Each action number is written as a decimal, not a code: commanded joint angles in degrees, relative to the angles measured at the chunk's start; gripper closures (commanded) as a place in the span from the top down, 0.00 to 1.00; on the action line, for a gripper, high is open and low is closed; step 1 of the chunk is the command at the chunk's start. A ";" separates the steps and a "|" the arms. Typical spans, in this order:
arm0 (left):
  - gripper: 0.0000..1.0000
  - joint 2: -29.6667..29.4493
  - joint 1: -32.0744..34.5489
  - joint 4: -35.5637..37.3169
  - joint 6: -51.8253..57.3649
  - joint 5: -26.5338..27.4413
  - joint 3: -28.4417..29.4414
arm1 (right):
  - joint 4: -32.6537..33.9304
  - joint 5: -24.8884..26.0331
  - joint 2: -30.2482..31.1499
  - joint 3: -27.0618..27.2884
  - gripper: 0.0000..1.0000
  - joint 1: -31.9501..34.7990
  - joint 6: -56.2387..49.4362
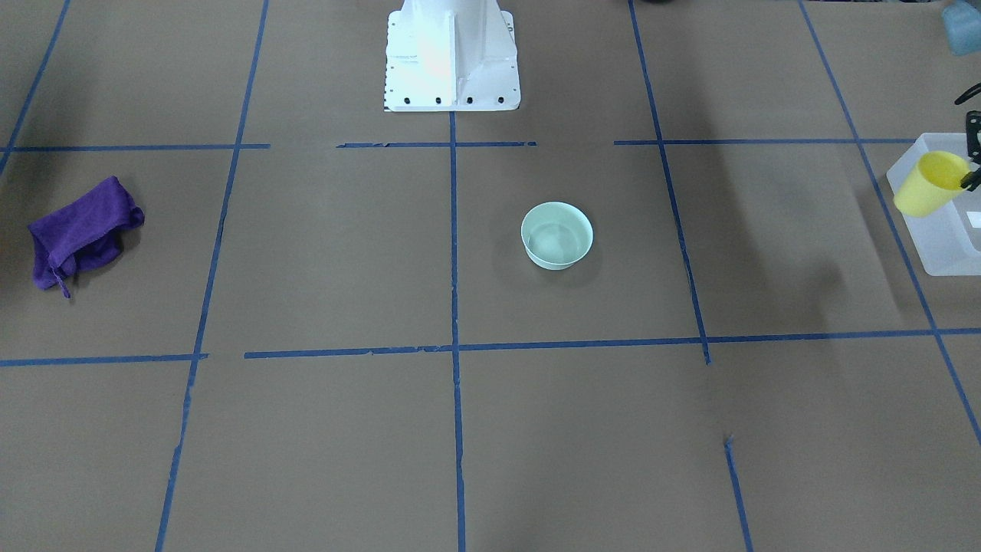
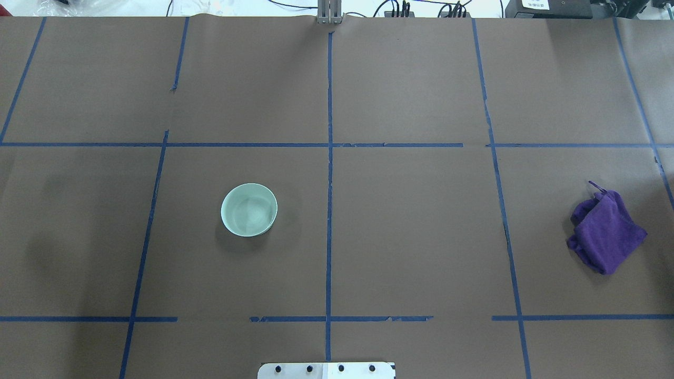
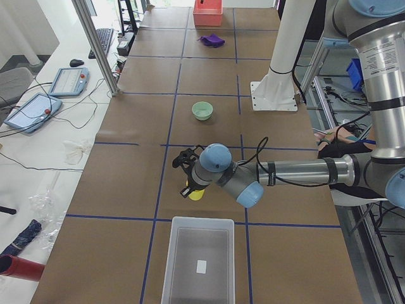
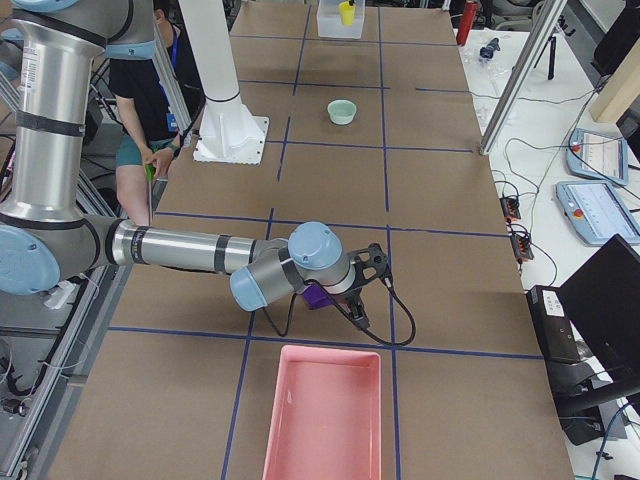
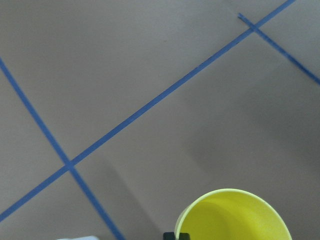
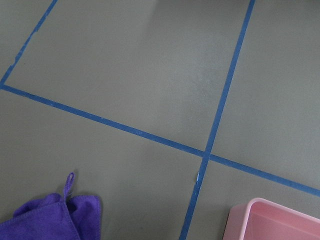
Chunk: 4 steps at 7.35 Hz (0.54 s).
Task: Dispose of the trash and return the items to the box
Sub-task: 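Lift the yellow cup with the left gripper and drop it into the clear bin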
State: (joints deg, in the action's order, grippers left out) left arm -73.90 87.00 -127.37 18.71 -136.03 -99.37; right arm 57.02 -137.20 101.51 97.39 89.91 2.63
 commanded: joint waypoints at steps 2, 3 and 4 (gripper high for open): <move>0.00 0.33 12.57 11.19 23.19 0.58 4.51 | -0.24 0.00 0.00 -0.54 1.00 0.00 -0.17; 0.00 -0.01 12.49 6.83 22.16 0.41 8.19 | -0.33 -0.08 0.00 -0.45 1.00 0.00 0.09; 0.00 -0.01 12.23 -0.52 15.02 0.67 10.93 | -0.42 -0.08 0.00 -0.54 1.00 -0.09 0.01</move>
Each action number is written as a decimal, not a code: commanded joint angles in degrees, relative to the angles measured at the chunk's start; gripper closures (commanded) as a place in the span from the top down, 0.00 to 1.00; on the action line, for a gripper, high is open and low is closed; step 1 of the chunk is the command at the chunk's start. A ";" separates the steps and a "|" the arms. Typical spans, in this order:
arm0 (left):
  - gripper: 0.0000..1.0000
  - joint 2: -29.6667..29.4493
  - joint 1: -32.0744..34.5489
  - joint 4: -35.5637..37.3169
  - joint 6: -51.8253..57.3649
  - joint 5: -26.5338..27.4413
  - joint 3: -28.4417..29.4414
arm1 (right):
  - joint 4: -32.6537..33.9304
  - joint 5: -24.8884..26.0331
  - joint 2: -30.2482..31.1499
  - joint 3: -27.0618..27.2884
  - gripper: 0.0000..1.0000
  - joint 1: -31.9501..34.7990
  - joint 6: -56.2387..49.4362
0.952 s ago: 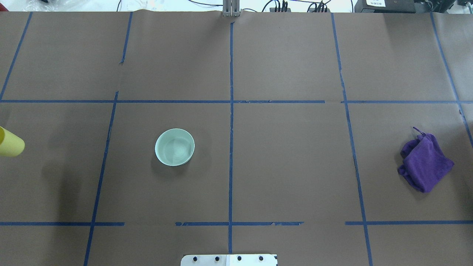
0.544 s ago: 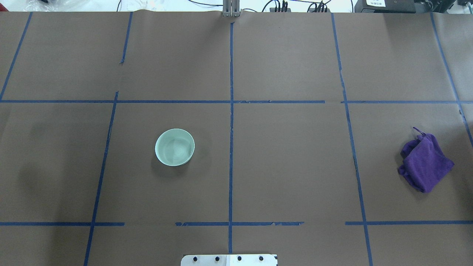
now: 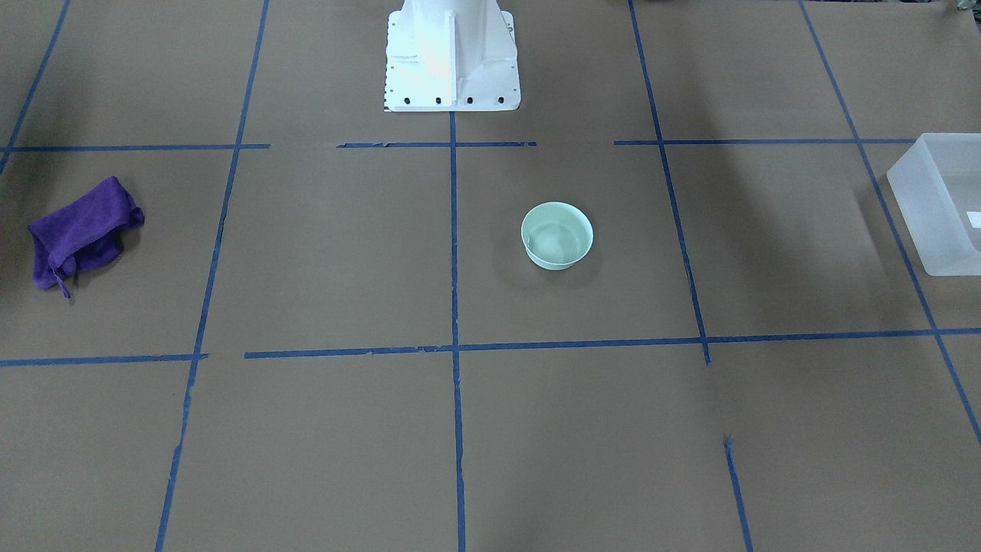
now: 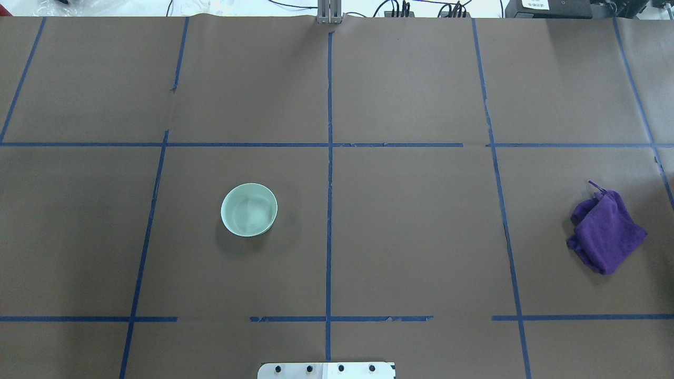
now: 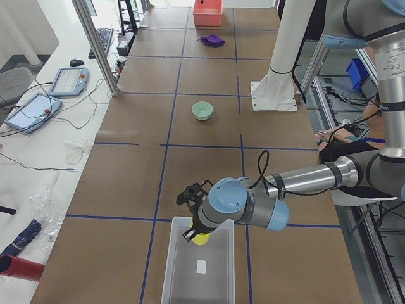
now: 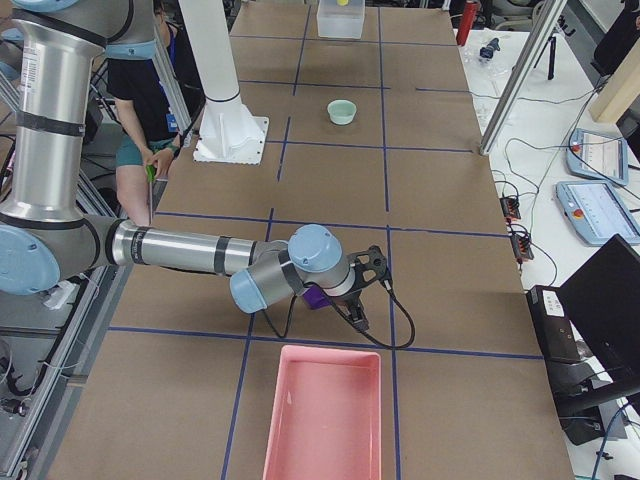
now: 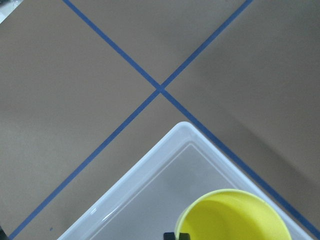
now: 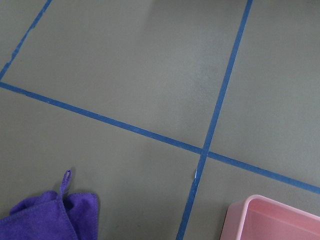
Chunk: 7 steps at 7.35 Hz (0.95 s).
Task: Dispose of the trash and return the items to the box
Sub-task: 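Lift the yellow cup with the left gripper and drop it into the clear bin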
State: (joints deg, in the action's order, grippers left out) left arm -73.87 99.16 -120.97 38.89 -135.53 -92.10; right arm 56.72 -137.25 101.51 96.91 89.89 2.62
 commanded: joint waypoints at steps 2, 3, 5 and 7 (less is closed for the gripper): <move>0.00 0.31 -5.34 -12.44 -12.24 0.09 4.82 | -0.12 -0.03 0.00 -0.06 1.00 0.03 0.28; 0.00 0.31 -7.81 -12.54 -12.34 0.00 4.91 | -0.12 -0.03 0.00 -0.06 1.00 0.03 0.37; 0.00 0.39 -11.16 -18.29 -11.64 0.00 11.10 | -0.12 0.06 0.00 -0.06 1.00 0.02 0.46; 0.05 0.39 -13.63 -20.89 -11.73 -0.43 12.91 | -0.20 -0.03 0.00 -0.06 1.00 0.03 0.46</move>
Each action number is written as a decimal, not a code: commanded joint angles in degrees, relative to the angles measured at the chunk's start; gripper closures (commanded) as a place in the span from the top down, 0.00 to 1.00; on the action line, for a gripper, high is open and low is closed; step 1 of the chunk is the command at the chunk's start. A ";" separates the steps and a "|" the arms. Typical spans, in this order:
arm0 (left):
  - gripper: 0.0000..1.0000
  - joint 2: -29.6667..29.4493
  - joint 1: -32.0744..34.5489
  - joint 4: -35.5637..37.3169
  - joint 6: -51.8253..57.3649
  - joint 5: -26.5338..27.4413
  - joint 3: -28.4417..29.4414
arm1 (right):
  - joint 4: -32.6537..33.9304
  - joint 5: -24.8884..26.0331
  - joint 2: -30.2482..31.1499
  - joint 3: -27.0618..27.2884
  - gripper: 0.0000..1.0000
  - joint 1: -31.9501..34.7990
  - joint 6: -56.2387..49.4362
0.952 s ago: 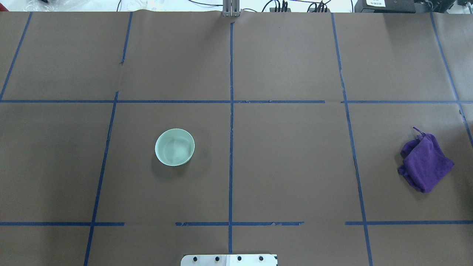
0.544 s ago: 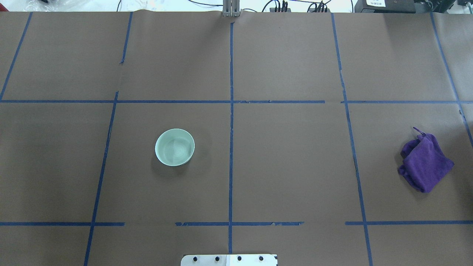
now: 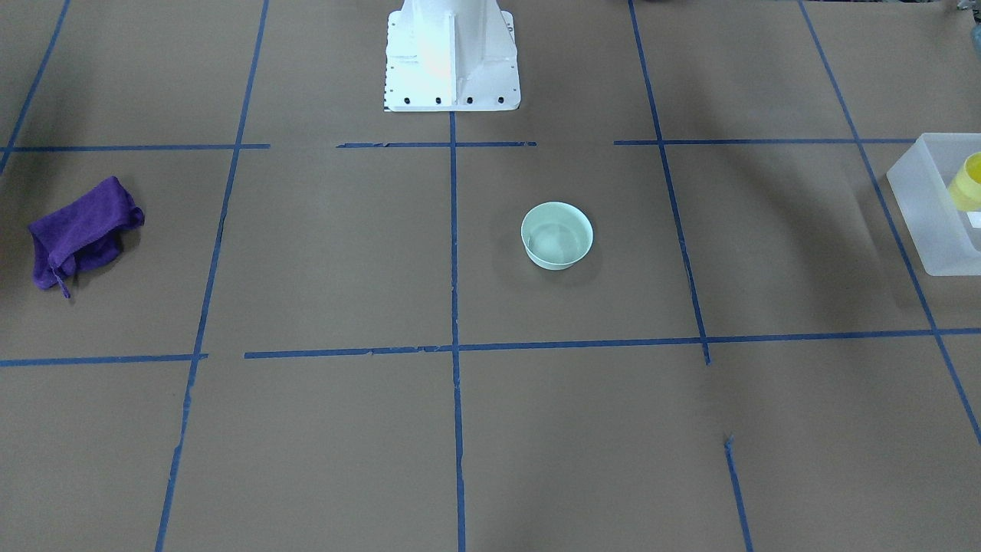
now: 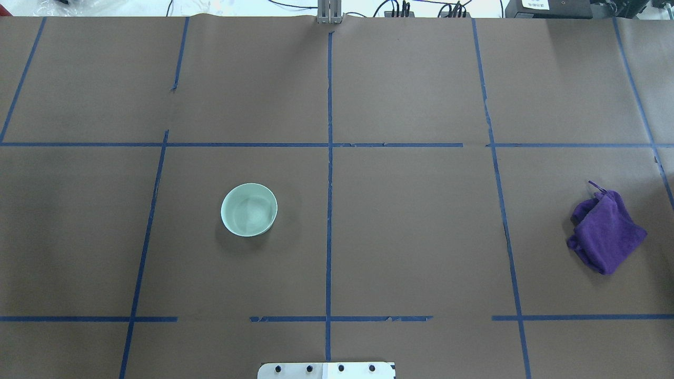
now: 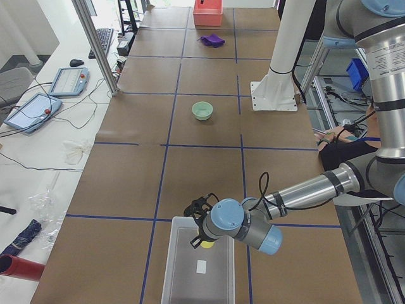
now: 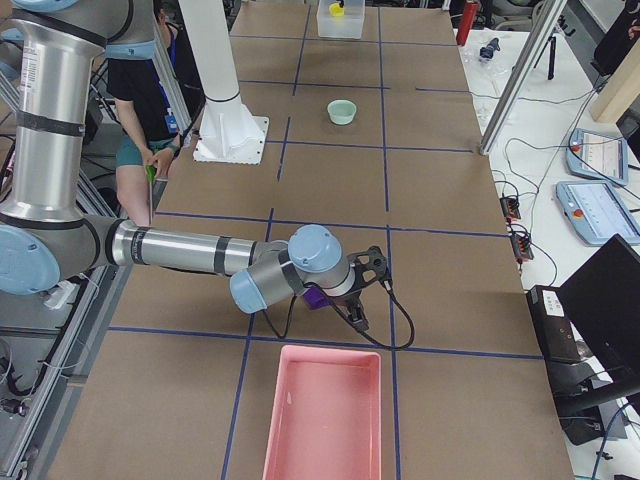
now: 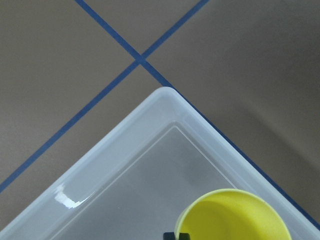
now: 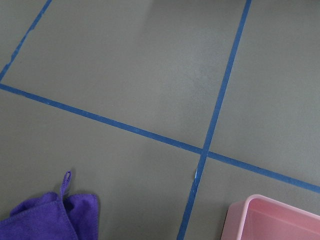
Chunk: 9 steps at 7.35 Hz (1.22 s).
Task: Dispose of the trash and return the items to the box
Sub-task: 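Lift the yellow cup with the left gripper and drop it into the clear bin, then reach the right gripper down to the purple cloth and grasp it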
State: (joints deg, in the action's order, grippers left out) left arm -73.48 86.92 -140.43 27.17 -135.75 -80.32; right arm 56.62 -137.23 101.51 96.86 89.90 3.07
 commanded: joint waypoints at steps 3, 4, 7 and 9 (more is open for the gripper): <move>0.69 -0.09 -1.49 -1.51 -0.37 -2.06 1.05 | 0.07 -0.15 -0.09 0.09 1.00 -0.07 0.10; 1.00 -0.78 -1.49 -1.25 -0.72 -2.06 0.52 | 0.07 -0.15 -0.17 0.35 1.00 -0.25 0.27; 1.00 -4.37 -1.31 9.15 -6.52 -1.63 -10.34 | 0.07 0.03 -0.62 8.57 0.99 -8.29 13.47; 1.00 -6.06 -1.14 12.20 -6.61 -1.10 -12.84 | -3.15 5.87 0.61 12.82 1.00 -18.75 21.17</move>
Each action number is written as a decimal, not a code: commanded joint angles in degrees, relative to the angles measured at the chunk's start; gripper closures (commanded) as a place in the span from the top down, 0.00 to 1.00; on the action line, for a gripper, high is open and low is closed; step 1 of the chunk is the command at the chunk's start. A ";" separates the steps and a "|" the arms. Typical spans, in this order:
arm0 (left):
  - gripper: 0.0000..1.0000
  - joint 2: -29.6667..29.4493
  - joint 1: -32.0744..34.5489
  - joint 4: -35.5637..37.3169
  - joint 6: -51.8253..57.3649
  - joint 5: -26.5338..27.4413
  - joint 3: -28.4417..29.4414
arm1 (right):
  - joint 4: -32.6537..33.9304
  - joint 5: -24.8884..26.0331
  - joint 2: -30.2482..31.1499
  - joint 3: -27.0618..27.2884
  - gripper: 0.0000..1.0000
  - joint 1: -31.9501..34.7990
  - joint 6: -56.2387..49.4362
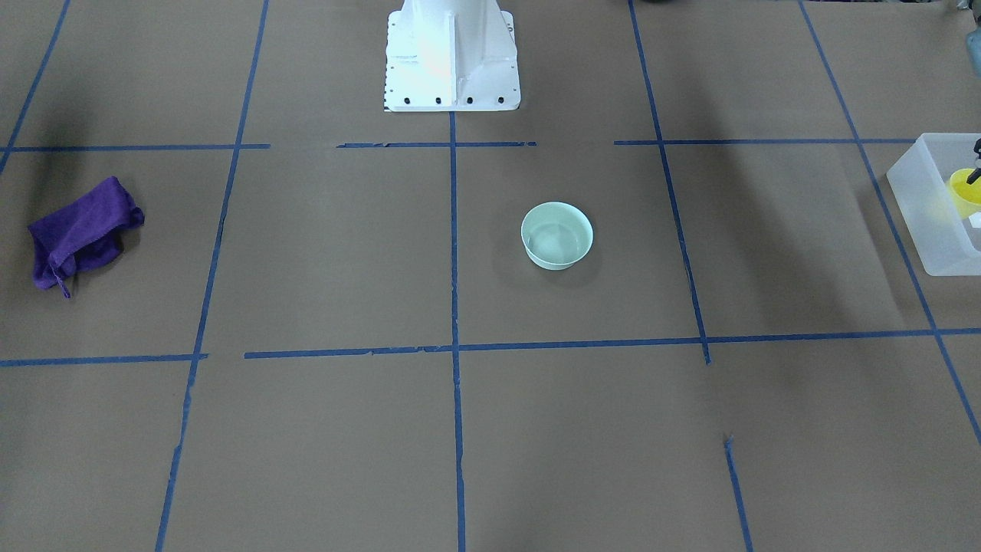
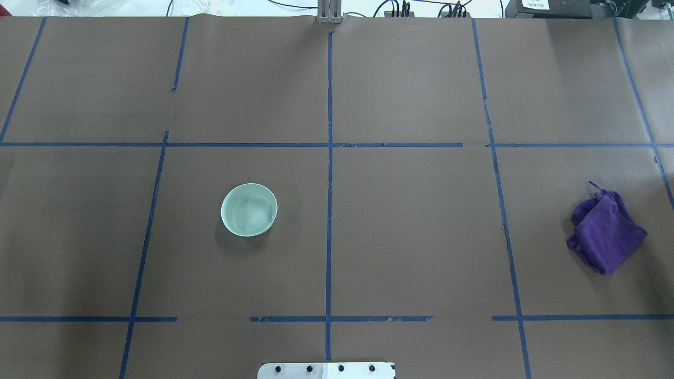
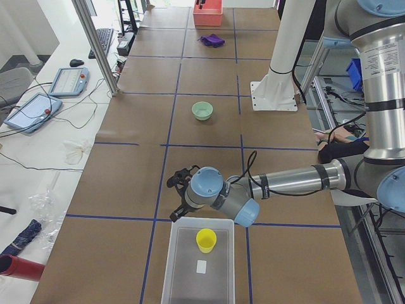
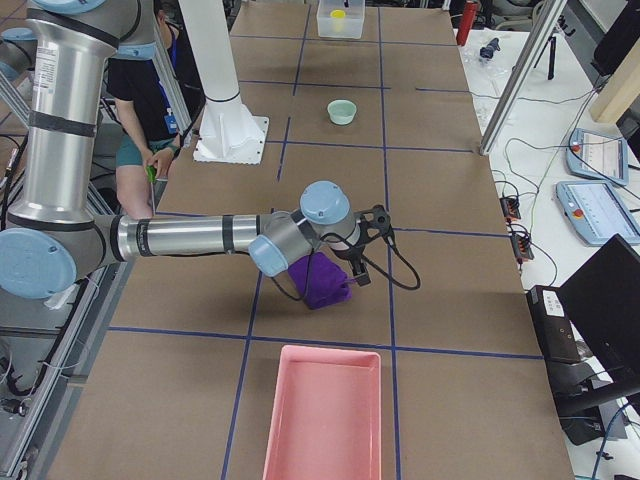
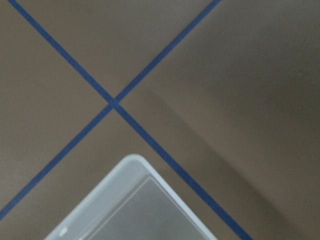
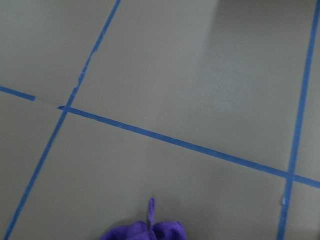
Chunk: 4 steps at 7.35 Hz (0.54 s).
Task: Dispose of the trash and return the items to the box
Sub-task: 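Reach the right gripper down to the purple cloth and grasp it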
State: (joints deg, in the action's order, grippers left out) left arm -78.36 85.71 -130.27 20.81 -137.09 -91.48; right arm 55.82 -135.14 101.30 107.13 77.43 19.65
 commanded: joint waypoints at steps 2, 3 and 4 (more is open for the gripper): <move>1.00 -1.88 0.16 2.04 -0.24 0.16 -2.56 | -10.34 15.19 3.88 2.64 1.00 -19.70 19.56; 1.00 -2.05 0.16 2.13 -0.24 0.16 -2.74 | -11.60 25.79 5.12 2.55 1.00 -29.00 26.86; 1.00 -2.14 0.16 2.13 -0.24 0.16 -2.74 | -11.09 33.90 5.74 2.47 1.00 -36.06 28.06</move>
State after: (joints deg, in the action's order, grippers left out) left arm -80.29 85.86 -128.20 20.57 -136.92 -94.09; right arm 45.47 -112.30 105.85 109.66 51.32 42.99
